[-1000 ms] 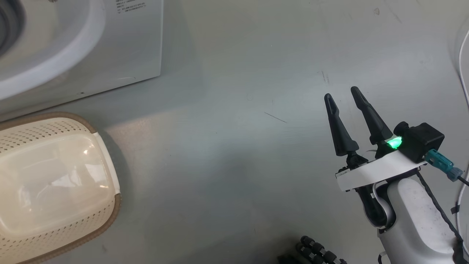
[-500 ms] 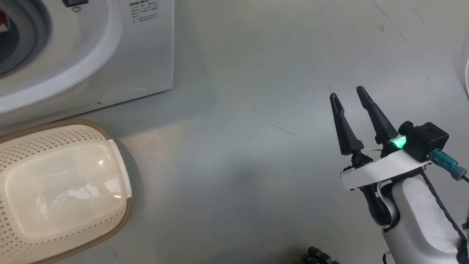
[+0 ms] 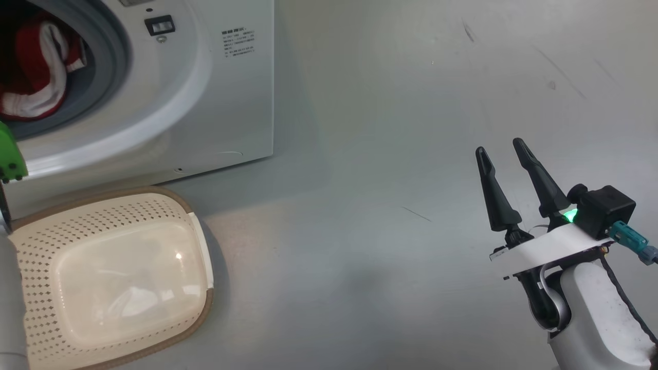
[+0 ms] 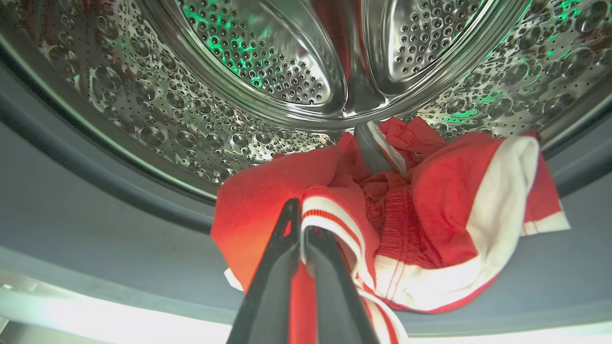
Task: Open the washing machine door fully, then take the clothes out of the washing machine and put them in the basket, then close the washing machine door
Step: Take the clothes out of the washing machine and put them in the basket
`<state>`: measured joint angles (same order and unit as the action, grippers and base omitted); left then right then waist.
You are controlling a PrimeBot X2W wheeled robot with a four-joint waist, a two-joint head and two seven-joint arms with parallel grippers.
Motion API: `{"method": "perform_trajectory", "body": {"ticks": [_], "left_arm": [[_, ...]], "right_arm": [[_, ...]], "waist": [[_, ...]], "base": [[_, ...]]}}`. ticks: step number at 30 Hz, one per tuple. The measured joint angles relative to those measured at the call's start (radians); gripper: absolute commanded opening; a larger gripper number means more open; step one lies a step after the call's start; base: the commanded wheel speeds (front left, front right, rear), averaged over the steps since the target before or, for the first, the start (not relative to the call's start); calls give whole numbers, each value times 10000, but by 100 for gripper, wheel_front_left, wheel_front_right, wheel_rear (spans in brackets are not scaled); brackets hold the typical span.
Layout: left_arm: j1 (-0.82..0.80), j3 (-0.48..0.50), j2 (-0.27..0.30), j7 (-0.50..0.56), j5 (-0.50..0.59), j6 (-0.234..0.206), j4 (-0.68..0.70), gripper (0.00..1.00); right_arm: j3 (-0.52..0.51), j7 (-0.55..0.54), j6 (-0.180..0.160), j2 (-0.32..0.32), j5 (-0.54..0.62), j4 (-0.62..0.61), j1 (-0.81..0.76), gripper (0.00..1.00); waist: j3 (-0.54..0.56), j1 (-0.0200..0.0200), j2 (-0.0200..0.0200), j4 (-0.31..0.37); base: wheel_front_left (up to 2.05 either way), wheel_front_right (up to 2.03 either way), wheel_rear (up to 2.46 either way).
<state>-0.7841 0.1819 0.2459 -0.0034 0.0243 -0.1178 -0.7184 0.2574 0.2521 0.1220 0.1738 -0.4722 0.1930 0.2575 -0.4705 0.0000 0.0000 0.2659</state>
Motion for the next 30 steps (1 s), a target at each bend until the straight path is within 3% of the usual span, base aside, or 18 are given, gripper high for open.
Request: {"method": "perform_trajectory", "body": {"ticks": [6,16,30], "left_arm": [[582,88,-464,-813,-410,19,-159,0],[1536,167,-1118,-2282,-966,454,-111,0],[2772,376,-1538,-2485,-1488,1156,934,0]], "right_arm": [[-144,0,0,127,90,109,-309,100],[-259,0,0,249,309,192,-1074,100],[-274,0,0,249,391,219,-1792,100]], "waist": [[537,0,0,-234],[1623,0,0,-801],[2876,0,0,-1535]], "base": [[0,0,0],[0,0,0],[0,0,0]]}}
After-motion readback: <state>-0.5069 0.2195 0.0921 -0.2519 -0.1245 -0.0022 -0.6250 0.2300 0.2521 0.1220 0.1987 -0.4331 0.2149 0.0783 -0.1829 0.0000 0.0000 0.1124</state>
